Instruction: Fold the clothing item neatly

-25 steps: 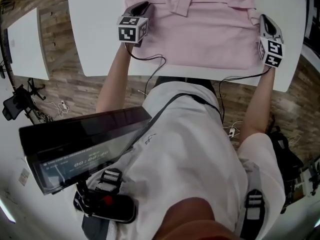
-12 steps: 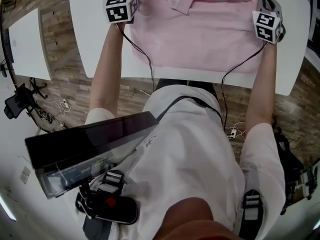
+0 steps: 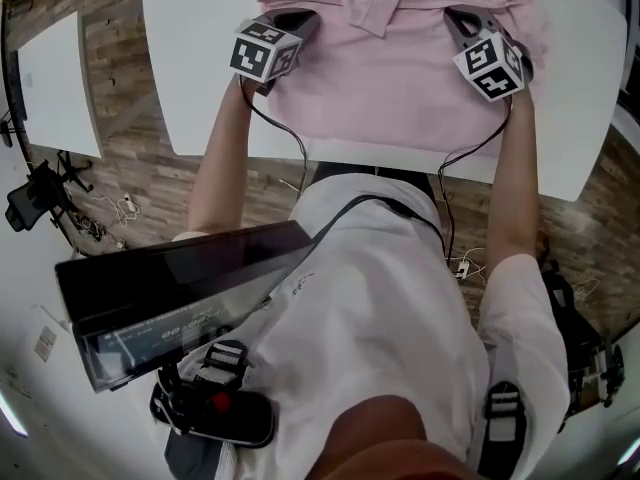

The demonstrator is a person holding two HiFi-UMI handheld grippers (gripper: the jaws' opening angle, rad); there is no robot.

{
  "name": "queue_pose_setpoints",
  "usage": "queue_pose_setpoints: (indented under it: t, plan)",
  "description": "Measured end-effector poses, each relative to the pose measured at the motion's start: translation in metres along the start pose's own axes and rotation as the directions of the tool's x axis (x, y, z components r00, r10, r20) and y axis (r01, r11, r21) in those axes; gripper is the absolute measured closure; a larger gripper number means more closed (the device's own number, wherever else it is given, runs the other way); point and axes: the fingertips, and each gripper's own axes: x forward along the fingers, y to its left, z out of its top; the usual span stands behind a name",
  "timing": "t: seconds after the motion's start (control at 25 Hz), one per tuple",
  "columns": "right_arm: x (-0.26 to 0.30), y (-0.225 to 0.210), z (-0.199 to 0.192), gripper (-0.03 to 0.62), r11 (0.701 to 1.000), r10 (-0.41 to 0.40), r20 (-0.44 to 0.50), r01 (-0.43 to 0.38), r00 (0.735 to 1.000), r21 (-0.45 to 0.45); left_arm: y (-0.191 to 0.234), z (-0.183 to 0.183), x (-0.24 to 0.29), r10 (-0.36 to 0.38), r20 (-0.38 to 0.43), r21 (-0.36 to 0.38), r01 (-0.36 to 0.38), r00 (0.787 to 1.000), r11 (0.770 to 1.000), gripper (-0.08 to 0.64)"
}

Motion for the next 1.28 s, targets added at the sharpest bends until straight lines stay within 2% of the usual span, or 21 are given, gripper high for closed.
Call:
queue_pose_setpoints:
  t: [0.16,0.24,0.32,0.36,0.44,0.48,0.56,0.6,0.64,0.68,0.72,0.8,0.88,0.92,0.96,1.0,1.04,1.08,1.16,1.24,1.28]
  plan:
    - [-0.004,-0.048,0.017,0.589,0.992,-0.12,0.011,0.12,0.993,0.035,0.032,0.061,-0.002,0.084,0.14,-0.056,-0.077,0.987,0.995,0.557]
    - [-0.023,-0.075,0.02,0.589,0.977,-0.196,0.021,0.194,0.98,0.09,0.053,0.095,-0.015,0.143,0.223,-0.078,-0.129,0.964,0.989,0.557]
    - [-0.038,-0.098,0.024,0.589,0.954,-0.273,0.024,0.267,0.962,0.135,0.077,0.118,-0.033,0.218,0.299,-0.112,-0.193,0.929,0.975,0.557]
    - [-0.041,-0.099,0.028,0.589,0.957,-0.264,0.038,0.256,0.964,0.138,0.085,0.124,-0.042,0.245,0.331,-0.143,-0.208,0.911,0.968,0.557]
    - [-0.042,-0.066,0.048,0.589,0.988,-0.094,0.137,0.076,0.986,0.133,0.082,0.127,-0.055,0.225,0.368,-0.196,-0.162,0.902,0.967,0.557]
    - [-0.041,-0.038,0.064,0.589,0.991,0.023,0.208,-0.05,0.978,0.125,0.072,0.121,-0.057,0.185,0.368,-0.202,-0.115,0.911,0.973,0.557]
    - [-0.038,0.025,0.095,0.589,0.965,0.229,0.295,-0.255,0.928,0.055,0.038,0.099,-0.058,0.07,0.339,-0.173,-0.011,0.938,0.985,0.557]
    - [-0.033,0.057,0.106,0.589,0.943,0.319,0.295,-0.332,0.901,-0.006,0.017,0.085,-0.057,0.006,0.317,-0.149,0.044,0.949,0.988,0.558]
    - [-0.026,0.086,0.115,0.589,0.92,0.39,0.269,-0.386,0.881,-0.072,-0.004,0.069,-0.054,-0.051,0.294,-0.132,0.093,0.954,0.987,0.557]
    - [-0.014,0.106,0.121,0.589,0.905,0.424,0.223,-0.402,0.878,-0.137,-0.021,0.052,-0.05,-0.089,0.271,-0.125,0.127,0.958,0.984,0.558]
    - [0.0,0.117,0.122,0.589,0.904,0.413,0.164,-0.381,0.896,-0.195,-0.035,0.035,-0.043,-0.108,0.244,-0.125,0.141,0.964,0.982,0.558]
    - [0.024,0.106,0.118,0.589,0.924,0.3,0.079,-0.269,0.951,-0.271,-0.056,0.003,-0.023,-0.107,0.169,-0.107,0.126,0.98,0.986,0.557]
    - [0.027,0.055,0.124,0.589,0.968,0.074,0.112,-0.045,0.991,-0.248,-0.071,-0.017,-0.007,-0.09,0.106,-0.057,0.096,0.99,0.994,0.557]
    - [0.022,0.019,0.129,0.589,0.97,-0.076,0.14,0.106,0.987,-0.217,-0.074,-0.02,-0.004,-0.08,0.099,-0.044,0.084,0.992,0.995,0.557]
    - [0.014,-0.015,0.132,0.589,0.95,-0.214,0.161,0.244,0.963,-0.194,-0.075,-0.019,-0.003,-0.075,0.101,-0.044,0.08,0.992,0.996,0.558]
    - [0.005,-0.042,0.135,0.589,0.927,-0.305,0.18,0.335,0.935,-0.171,-0.076,-0.017,-0.003,-0.079,0.103,-0.052,0.084,0.992,0.995,0.558]
    - [-0.004,-0.056,0.138,0.589,0.923,-0.33,0.206,0.361,0.921,-0.135,-0.078,-0.016,-0.003,-0.086,0.102,-0.057,0.092,0.991,0.994,0.558]
    - [-0.011,-0.057,0.143,0.589,0.943,-0.29,0.237,0.319,0.927,-0.095,-0.079,-0.014,-0.004,-0.088,0.101,-0.054,0.094,0.991,0.994,0.557]
    - [-0.018,-0.028,0.149,0.589,0.991,-0.088,0.286,0.112,0.954,-0.07,-0.077,-0.005,-0.012,-0.068,0.121,-0.04,0.073,0.99,0.997,0.558]
    - [-0.015,0.014,0.141,0.589,0.99,0.119,0.264,-0.092,0.957,-0.111,-0.064,0.019,-0.022,-0.04,0.189,-0.044,0.049,0.981,0.998,0.557]
    - [-0.012,0.029,0.132,0.589,0.981,0.178,0.235,-0.153,0.956,-0.119,-0.055,0.034,-0.025,-0.027,0.223,-0.044,0.038,0.974,0.998,0.557]
